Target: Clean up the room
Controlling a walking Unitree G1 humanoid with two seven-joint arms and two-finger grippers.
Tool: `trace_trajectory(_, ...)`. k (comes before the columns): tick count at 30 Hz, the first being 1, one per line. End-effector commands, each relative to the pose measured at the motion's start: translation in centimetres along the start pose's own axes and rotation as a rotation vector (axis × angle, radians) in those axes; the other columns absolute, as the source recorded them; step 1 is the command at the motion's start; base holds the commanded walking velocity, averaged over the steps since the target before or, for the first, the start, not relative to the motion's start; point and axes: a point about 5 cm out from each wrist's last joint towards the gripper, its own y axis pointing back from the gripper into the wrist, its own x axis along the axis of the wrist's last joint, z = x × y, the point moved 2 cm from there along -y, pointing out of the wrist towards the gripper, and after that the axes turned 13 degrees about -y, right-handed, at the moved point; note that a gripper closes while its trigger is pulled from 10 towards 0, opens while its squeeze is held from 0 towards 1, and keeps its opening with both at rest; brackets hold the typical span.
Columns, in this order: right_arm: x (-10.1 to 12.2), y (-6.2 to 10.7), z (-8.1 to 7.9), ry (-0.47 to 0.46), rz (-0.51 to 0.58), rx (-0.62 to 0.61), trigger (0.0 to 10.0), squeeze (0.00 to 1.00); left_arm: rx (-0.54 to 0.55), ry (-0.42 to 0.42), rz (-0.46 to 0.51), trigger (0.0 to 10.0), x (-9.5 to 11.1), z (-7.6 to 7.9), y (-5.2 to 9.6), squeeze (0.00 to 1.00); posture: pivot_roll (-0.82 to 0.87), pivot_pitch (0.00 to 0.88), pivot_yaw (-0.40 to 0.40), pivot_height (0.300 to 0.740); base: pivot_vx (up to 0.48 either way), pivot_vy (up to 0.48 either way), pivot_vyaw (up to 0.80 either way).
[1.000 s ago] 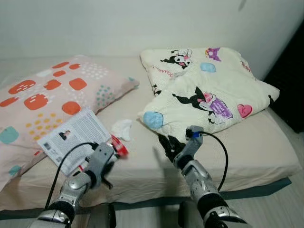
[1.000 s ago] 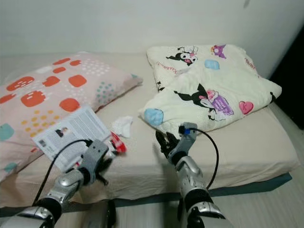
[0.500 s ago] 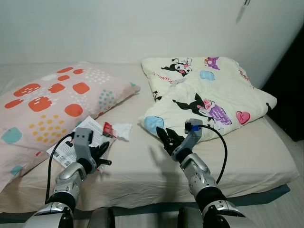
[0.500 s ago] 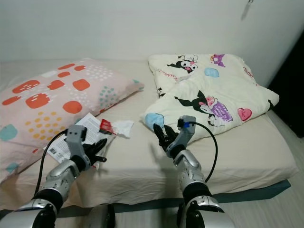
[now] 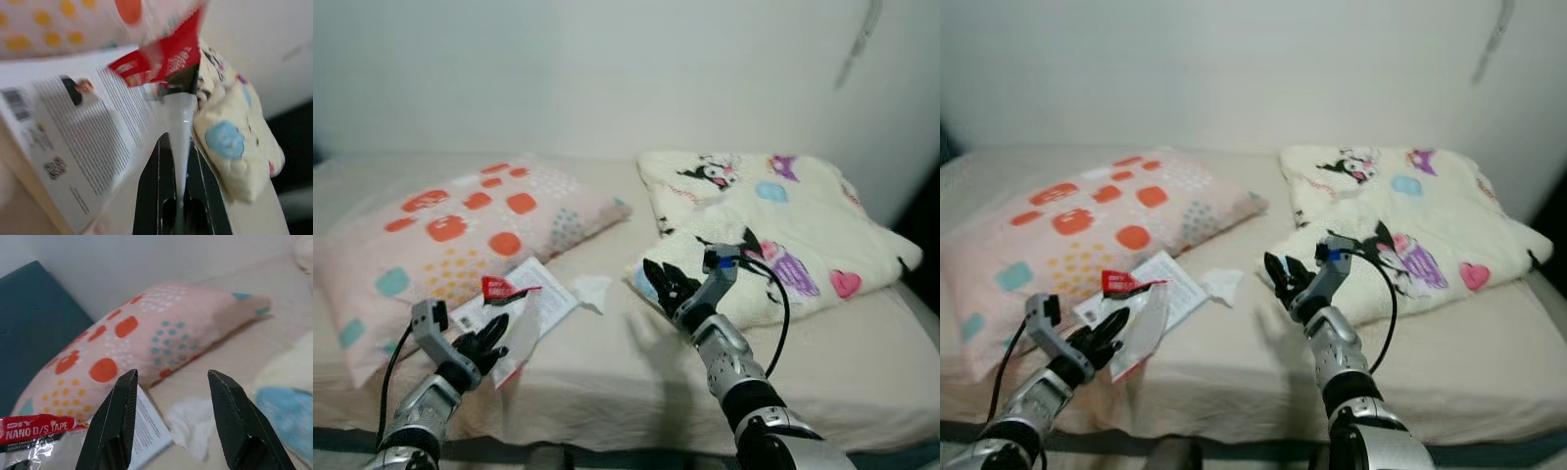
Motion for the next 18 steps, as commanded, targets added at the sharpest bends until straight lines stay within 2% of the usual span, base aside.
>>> trace_trajectory(1,-0.2,0.0,0.1,-0.004,-0.004,-0.004,10.0,0.00,0.063,0.013,0.001,0.0,0.0,-1.2,0.9,0.00,0.15,0.005,-0.081,0.556,0.000,0.000,0.76)
trace_trajectory(2,-0.2,0.1,0.2,-0.011,-0.002,-0.012,10.0,0.00,0.111,0.013,-0.001,0.0,-0.1,-1.9,1.5,0.00,0.15,0.011,-0.079,0.556,0.000,0.000,0.76)
trace_trajectory(3,-0.2,0.1,0.2,-0.011,-0.002,-0.012,10.0,0.00,0.111,0.013,-0.001,0.0,-0.1,-1.9,1.5,0.00,0.15,0.011,-0.079,0.556,0.000,0.000,0.76)
trace_trajectory(4,-0.1,0.0,0.3,-0.023,0.002,-0.029,10.0,0.00,0.198,0.001,-0.009,0.0,-0.4,-3.1,2.7,0.00,0.16,0.020,-0.076,0.556,0.000,0.000,0.76)
trace_trajectory(7,-0.1,-0.1,0.4,-0.026,0.003,-0.036,10.0,0.00,0.261,-0.012,-0.014,0.0,-0.4,-3.9,3.4,0.00,0.16,0.028,-0.074,0.556,0.000,0.000,0.76)
trace_trajectory(9,0.1,-0.1,0.8,-0.017,0.002,-0.078,10.0,0.00,0.402,-0.030,-0.022,0.0,-0.5,-5.6,4.9,0.00,0.17,0.041,-0.073,0.556,0.000,0.000,0.77)
trace_trajectory(10,0.1,-0.1,0.8,-0.017,0.002,-0.078,10.0,0.00,0.402,-0.030,-0.022,0.0,-0.5,-5.6,4.9,0.00,0.17,0.041,-0.073,0.556,0.000,0.000,0.77)
trace_trajectory(11,0.2,0.1,1.7,-0.016,-0.002,-0.159,10.0,0.00,0.492,-0.039,-0.045,1.3,-0.8,-6.7,6.3,0.00,0.18,0.047,-0.071,0.556,0.000,0.000,0.00)
trace_trajectory(12,0.2,0.1,1.7,-0.016,-0.002,-0.159,10.0,0.00,0.492,-0.039,-0.045,1.3,-0.8,-6.7,6.3,0.00,0.18,0.047,-0.071,0.556,0.000,0.000,0.00)
trace_trajectory(13,0.0,0.2,2.1,-0.009,-0.015,-0.193,10.0,0.00,0.515,-0.040,-0.058,8.9,-1.1,-7.0,6.8,0.00,0.18,0.057,-0.070,0.556,0.000,0.000,0.00)
trace_trajectory(14,-0.1,0.3,2.3,-0.006,-0.024,-0.208,10.0,0.00,0.525,-0.044,-0.077,10.0,-1.5,-7.1,7.2,0.00,0.18,0.060,-0.071,0.556,0.000,0.000,0.00)
trace_trajectory(18,-0.3,0.6,2.6,-0.009,-0.032,-0.220,10.0,0.00,0.537,-0.050,-0.120,10.0,-2.6,-7.1,7.9,0.00,0.17,0.067,-0.072,0.556,0.000,0.000,0.00)
